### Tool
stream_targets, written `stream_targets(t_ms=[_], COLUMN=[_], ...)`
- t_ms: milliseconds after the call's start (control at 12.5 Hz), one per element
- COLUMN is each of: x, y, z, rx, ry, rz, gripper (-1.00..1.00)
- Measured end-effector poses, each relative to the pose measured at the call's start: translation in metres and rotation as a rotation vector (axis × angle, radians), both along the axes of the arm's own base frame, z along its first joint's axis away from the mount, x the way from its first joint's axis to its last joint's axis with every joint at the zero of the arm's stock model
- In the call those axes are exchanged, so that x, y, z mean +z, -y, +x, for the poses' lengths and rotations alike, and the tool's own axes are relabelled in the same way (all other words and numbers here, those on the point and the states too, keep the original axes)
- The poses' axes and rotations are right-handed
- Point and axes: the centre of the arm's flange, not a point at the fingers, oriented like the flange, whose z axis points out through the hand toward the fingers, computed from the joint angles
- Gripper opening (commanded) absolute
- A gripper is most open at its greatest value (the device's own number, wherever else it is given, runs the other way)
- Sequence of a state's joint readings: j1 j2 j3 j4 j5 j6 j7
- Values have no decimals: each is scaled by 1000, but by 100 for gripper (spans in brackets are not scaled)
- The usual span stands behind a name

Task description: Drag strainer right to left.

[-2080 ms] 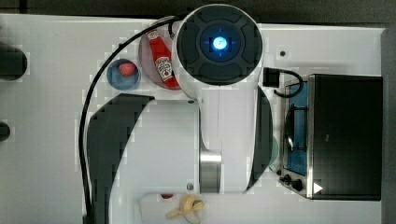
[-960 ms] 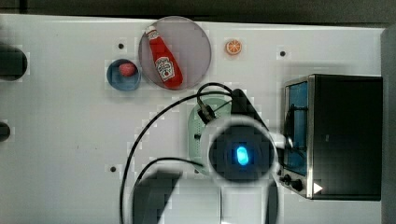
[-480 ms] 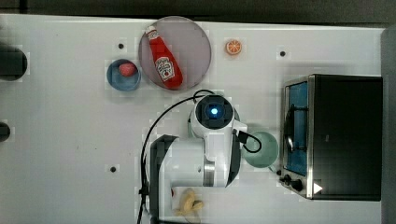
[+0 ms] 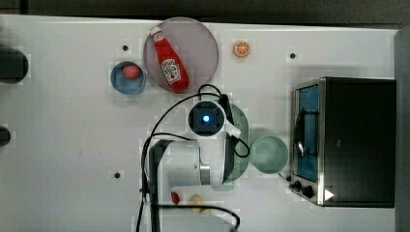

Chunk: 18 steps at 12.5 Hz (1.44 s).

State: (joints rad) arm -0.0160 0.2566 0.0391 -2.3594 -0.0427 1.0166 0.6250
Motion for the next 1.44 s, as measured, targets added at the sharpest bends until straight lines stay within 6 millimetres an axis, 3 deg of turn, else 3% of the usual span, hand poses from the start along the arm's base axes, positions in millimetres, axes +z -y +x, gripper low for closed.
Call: stream_targets(t_ms=[160, 560, 800, 1120, 1440], x=[-22, -85, -81, -70, -65], y=[-3, -20, -40, -87, -121], z=[1, -31, -34, -28, -42], rx=[-45, -121, -84, -122, -124], ry=[-1, -61, -62, -54, -70], rz=[4, 19, 26, 74, 76], gripper=[100, 100, 100, 100, 100])
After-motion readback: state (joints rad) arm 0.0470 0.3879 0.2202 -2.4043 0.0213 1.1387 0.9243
